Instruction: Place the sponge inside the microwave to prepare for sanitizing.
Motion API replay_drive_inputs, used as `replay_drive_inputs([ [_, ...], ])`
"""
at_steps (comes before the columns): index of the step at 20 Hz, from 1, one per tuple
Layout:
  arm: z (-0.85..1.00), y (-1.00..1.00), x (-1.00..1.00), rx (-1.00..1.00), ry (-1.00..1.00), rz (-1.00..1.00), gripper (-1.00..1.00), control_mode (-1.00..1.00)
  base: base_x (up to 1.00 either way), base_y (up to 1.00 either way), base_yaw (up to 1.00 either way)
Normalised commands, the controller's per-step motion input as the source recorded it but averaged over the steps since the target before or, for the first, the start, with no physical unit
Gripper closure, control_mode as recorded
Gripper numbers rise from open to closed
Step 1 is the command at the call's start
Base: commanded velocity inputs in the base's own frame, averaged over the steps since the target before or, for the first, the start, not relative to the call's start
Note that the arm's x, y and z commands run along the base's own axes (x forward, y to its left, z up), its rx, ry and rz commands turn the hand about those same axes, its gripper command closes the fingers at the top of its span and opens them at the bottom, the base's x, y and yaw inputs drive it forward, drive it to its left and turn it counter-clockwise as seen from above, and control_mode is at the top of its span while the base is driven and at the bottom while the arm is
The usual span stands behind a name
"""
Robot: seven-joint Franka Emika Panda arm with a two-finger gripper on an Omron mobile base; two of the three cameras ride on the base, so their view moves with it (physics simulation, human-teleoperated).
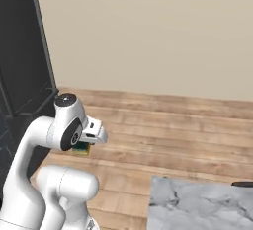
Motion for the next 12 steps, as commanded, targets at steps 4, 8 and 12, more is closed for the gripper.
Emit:
replay_drive_inputs([
  [4,0.00,0.00,0.00,0.00,0.00,0.00,1.00,1.00,0.72,-0.07,0.44],
  [8,0.00,0.00,0.00,0.00,0.00,0.00,1.00,1.00,0.67,-0.06,0.48],
  [12,0.00,0.00,0.00,0.00,0.00,0.00,1.00,1.00,0.60,-0.07,0.54],
])
